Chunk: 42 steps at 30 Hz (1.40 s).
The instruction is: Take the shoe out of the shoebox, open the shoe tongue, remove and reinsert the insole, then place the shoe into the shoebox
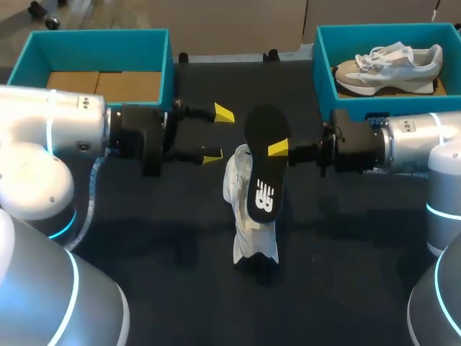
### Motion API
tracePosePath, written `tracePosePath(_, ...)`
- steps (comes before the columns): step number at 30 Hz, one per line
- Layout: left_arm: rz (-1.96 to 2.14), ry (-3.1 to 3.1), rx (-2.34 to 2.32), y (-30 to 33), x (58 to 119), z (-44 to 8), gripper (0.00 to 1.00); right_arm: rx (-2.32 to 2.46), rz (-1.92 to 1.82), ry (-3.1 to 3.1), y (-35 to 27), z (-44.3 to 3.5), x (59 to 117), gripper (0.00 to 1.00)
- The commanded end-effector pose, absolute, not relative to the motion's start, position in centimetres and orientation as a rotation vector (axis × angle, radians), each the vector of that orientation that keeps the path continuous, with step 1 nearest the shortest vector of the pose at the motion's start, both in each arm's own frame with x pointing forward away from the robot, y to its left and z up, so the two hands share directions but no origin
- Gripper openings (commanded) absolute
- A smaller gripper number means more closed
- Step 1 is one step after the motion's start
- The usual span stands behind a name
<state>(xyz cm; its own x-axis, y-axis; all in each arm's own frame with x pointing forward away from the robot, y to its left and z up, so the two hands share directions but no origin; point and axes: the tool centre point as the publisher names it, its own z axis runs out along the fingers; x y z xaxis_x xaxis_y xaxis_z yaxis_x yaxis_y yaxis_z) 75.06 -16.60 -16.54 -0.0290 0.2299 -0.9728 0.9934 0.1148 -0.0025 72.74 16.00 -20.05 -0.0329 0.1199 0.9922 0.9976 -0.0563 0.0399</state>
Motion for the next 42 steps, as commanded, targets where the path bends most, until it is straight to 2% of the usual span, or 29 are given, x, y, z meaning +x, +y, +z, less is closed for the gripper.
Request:
tracePosePath(1, -1.003, 1.404, 1.226, -17.3, 75.0, -17.8, 1.0, -1.345, -1.231, -1.288, 16.0, -19.7, 72.0, 0.0)
tracePosePath(10, -1.016, 1.375, 1.184, -18.8, 75.5, -18.7, 1.0, -1.338, -1.226, -1.296, 16.5, -19.2, 71.7, 0.0)
tracePosePath(13, -1.018, 1.373, 1.171, -19.3, 75.7, -18.8, 0.79, -1.331, -1.223, -1.3, 16.8, -19.1, 71.8, 0.0)
tracePosePath(20, -1.039, 1.365, 1.137, -20.5, 76.6, -19.2, 0.74, -1.314, -1.222, -1.306, 17.2, -18.9, 71.5, 0.0)
tracePosePath(23, -1.041, 1.367, 1.136, -20.9, 76.6, -19.4, 0.67, -1.31, -1.223, -1.307, 17.3, -18.8, 71.4, 0.0)
tracePosePath(24, -1.041, 1.366, 1.138, -21.1, 76.7, -19.4, 0.62, -1.307, -1.223, -1.308, 17.4, -18.7, 71.4, 0.0)
tracePosePath(27, -1.042, 1.361, 1.132, -21.7, 76.8, -19.3, 0.56, -1.299, -1.219, -1.309, 17.7, -18.8, 71.3, 0.0)
tracePosePath(29, -1.043, 1.359, 1.128, -22.0, 76.9, -19.3, 0.49, -1.296, -1.217, -1.305, 17.8, -19.1, 71.3, 0.0)
tracePosePath(32, -1.045, 1.353, 1.128, -22.5, 76.9, -19.2, 0.43, -1.291, -1.217, -1.303, 17.9, -19.1, 71.3, 0.0)
tracePosePath(38, -1.056, 1.349, 1.133, -23.2, 76.9, -19.2, 0.4, -1.29, -1.214, -1.306, 17.8, -19.1, 71.3, 0.0)
tracePosePath(42, -1.064, 1.344, 1.137, -23.7, 76.7, -19.2, 0.33, -1.288, -1.211, -1.307, 17.8, -19.0, 71.4, 0.0)
